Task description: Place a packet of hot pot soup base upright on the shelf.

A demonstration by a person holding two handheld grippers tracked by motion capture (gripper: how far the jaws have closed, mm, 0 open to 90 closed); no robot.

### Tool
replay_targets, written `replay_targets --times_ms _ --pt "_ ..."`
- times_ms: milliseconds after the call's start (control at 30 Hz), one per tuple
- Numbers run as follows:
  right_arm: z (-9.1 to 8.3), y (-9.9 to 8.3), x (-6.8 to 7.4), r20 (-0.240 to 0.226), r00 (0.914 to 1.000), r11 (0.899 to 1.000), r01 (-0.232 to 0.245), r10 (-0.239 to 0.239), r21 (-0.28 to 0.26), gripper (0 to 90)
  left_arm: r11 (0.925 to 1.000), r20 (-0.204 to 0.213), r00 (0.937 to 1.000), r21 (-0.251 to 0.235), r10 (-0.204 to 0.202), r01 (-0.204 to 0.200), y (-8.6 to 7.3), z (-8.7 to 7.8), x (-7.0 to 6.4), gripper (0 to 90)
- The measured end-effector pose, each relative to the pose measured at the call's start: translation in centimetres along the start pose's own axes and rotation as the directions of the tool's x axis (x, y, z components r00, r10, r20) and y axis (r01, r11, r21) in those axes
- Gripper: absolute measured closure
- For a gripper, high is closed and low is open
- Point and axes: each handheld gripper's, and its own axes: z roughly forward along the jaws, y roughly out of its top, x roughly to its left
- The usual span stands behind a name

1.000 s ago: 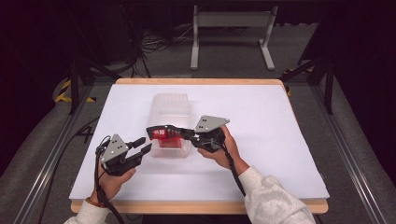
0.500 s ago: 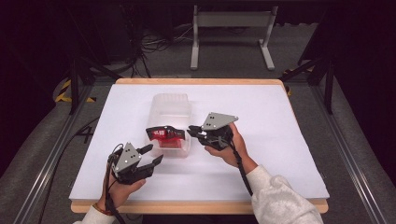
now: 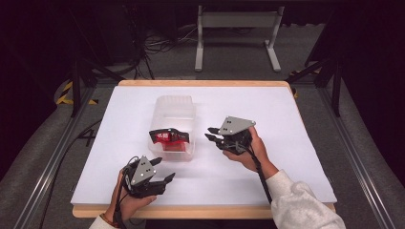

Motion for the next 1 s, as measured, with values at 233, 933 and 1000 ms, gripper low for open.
replay_targets --times_ms 233,933,1000 --pt "-1.6 -1.4 -0.5 0.052 0.9983 0.998 0.023 -0.025 0.051 65.8 0.9992 0.014 0.9999 0.04 -0.009 0.008 -0.4 0.7 0.0 23.7" --pt "-5.3 -6.5 -1.5 0.137 0.9873 0.986 0.058 -0.08 0.158 48.5 0.9934 -0.01 0.9998 0.114 -0.015 0.016 -1.2 1.5 0.3 12.5" --pt "-5.6 -7.1 -1.4 0.15 0.9845 0.983 0.064 -0.091 0.174 48.2 0.9928 -0.008 0.9999 0.119 -0.014 0.015 -1.2 1.6 0.3 12.0"
